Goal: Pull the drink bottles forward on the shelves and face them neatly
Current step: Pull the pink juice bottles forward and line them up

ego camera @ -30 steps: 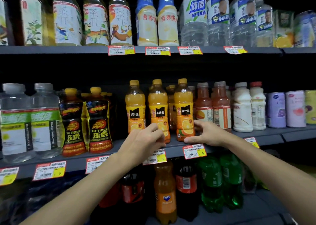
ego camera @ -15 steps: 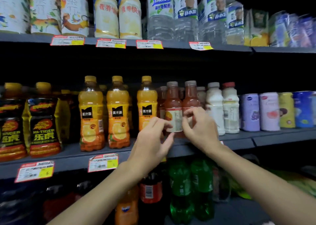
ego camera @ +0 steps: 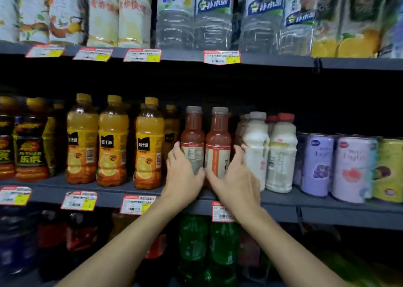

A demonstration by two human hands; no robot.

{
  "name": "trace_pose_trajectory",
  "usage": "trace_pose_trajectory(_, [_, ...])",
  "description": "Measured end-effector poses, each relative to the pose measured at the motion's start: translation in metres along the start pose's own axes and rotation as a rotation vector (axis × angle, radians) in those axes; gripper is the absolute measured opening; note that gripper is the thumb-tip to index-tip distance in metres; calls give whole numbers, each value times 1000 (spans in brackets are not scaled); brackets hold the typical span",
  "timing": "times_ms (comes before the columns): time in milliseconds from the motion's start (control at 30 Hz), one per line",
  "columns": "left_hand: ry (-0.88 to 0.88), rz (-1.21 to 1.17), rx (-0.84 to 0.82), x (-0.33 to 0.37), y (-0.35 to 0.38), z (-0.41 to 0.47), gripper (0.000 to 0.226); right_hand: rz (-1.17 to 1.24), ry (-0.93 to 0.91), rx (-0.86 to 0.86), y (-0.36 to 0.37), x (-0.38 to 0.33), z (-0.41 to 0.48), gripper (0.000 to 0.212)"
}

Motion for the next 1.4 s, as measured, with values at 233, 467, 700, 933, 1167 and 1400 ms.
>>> trace_pose_trajectory(233, [-27,27,-14,-10,3,4,84,-11,36,-112,3,1,0,65])
trace_pose_trajectory(467, [-44,15,-92,-10,-1,6,74,44,68,-108,-6,-4,-1,67])
trace_pose_trajectory(700, [-31,3,-134,-10,-17,6,92,70,92,-122,-20,-1,0,86])
trace_pose_trajectory(933, [-23,-27,-294,-20,-11,-1,64,194,38,-140,-17,5,-7,72])
trace_pose_trajectory(1167, [-5,1,-245,-21,-16,-1,70,204,63,-175,-15,8,-6,88])
trace_pose_trajectory(1400, [120,70,-265,-17,-20,-8,69,64,-61,-147,-17,7,-10,85])
Point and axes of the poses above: each hand's wrist, its own z-axis towards the middle knuckle, its own y-axis out of the palm, x = y × z, the point moved 6 cm from there along z, towards the middle knuckle, and after that the axes turned 14 degrees about x, right-handed, at the moved point
